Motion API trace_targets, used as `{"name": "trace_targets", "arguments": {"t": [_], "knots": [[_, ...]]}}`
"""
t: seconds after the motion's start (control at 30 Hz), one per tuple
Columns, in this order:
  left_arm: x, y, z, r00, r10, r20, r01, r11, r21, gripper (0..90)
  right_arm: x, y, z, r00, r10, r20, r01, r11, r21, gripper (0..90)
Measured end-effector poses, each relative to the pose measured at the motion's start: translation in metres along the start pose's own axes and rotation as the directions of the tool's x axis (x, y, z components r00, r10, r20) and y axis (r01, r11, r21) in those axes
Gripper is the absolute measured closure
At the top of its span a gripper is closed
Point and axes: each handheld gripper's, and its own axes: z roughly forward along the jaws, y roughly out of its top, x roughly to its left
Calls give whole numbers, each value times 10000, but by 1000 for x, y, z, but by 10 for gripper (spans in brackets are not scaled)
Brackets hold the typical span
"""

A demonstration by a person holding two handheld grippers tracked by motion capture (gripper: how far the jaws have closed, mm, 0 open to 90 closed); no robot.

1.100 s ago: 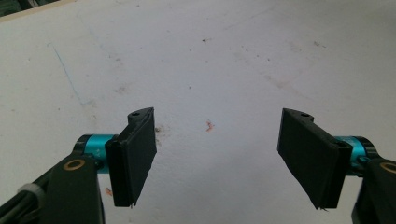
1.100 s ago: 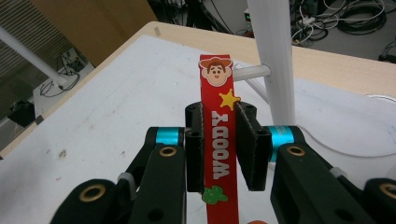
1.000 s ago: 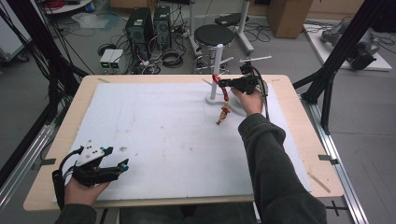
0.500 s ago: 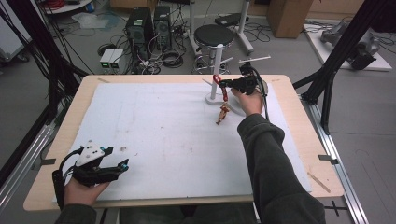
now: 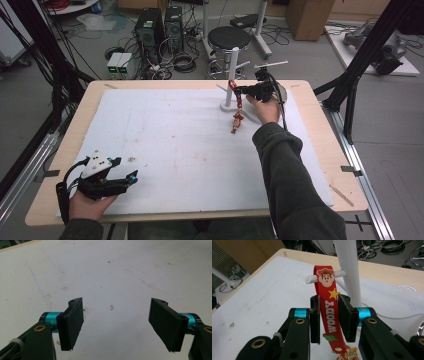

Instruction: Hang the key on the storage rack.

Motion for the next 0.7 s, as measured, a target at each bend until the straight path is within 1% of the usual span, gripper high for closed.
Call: {"name": "trace_targets", "arguments": {"t": [0.3, 0.43, 0.63, 0.7], "knots": [[0, 0, 0, 10000, -12, 22, 12, 10000, -7, 284, 0, -1, 2, 9999, 123, 75, -123, 9999, 36, 715], [0, 0, 0, 10000, 22, 36, -22, 10000, -10, 284, -1, -1, 2, 9997, 168, 190, -168, 9999, 25, 700], [0, 0, 0, 10000, 28, 26, -28, 10000, -7, 284, -2, -2, 3, 9996, 147, 237, -148, 9999, 38, 688], [0, 0, 0, 10000, 46, 30, -46, 10000, -10, 284, -2, -2, 3, 9992, 211, 342, -212, 9998, 18, 671]]}}
